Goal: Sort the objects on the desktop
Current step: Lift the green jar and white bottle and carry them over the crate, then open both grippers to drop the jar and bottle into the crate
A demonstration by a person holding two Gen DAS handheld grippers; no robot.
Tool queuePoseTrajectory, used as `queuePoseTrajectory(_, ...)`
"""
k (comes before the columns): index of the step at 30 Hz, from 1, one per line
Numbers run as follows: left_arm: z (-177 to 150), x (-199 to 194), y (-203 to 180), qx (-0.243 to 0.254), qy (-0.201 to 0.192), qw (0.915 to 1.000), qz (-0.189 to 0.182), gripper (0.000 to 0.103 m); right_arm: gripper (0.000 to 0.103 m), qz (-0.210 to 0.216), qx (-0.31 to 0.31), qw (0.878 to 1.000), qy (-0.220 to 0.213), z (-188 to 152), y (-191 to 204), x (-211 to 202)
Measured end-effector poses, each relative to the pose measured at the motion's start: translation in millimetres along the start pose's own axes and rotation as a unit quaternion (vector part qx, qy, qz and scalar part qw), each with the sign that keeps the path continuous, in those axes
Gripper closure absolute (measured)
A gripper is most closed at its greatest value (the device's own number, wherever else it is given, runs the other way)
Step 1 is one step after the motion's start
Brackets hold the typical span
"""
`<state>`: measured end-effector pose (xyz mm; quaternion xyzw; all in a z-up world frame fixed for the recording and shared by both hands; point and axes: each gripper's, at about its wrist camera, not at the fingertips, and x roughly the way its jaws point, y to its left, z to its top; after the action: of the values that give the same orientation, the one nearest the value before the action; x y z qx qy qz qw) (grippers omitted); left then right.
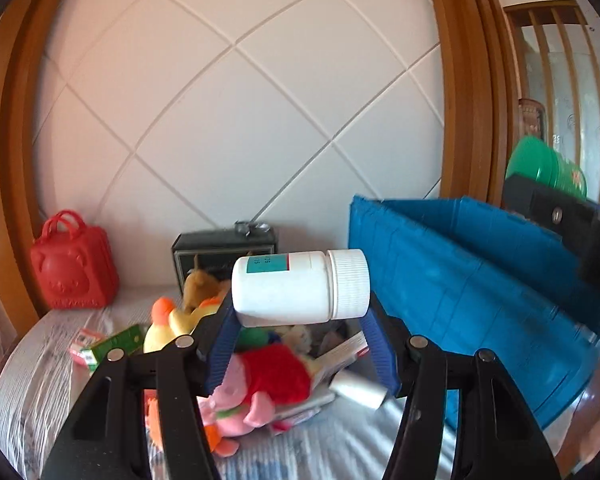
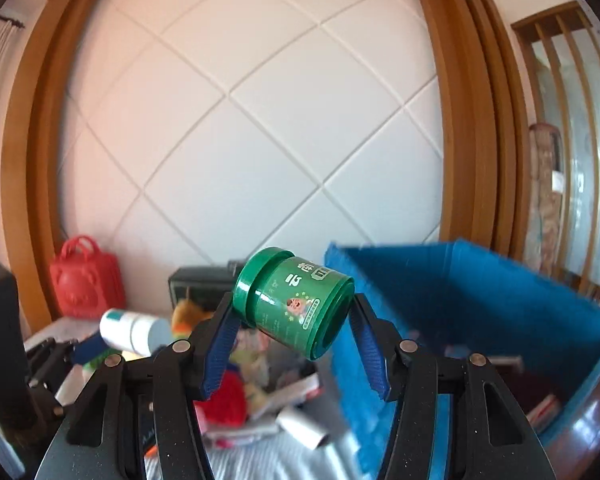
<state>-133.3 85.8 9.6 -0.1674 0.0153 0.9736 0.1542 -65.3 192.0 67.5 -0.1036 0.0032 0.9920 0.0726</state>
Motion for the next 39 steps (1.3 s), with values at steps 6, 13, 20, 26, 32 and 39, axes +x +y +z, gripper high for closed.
queuePoseTrajectory(6, 74, 8, -90, -0.002, 0.005, 0.9985, -0.054, 0.045, 0.048, -0.019, -0.048, 0.999, -0.01, 65, -82, 1)
queuePoseTrajectory(13, 131, 73, -212, 0.0, 0.084, 0.9956, -0.043, 0.045, 0.047, -0.015, -0.094, 0.995, 0.035, 98, -211, 50)
queuePoseTrajectory(20, 121, 130, -289, 0.016, 0.166, 0.9858, -0.019, 0.045, 0.048, 0.019, -0.101, 0.986, 0.131, 66, -293, 115)
queuePoseTrajectory(26, 86, 165, -315, 0.017, 0.27, 0.9628, -0.011, 0.044, 0.048, 0.059, -0.098, 0.955, 0.273, 14, -314, 164)
queuePoseTrajectory(32, 72, 164, -319, 0.015, 0.28, 0.9597, 0.009, 0.044, 0.047, 0.066, -0.109, 0.935, 0.331, -14, -330, 176)
queuePoseTrajectory(39, 73, 156, -322, 0.02, 0.257, 0.966, 0.018, 0.044, 0.046, 0.065, -0.13, 0.939, 0.311, -10, -342, 166)
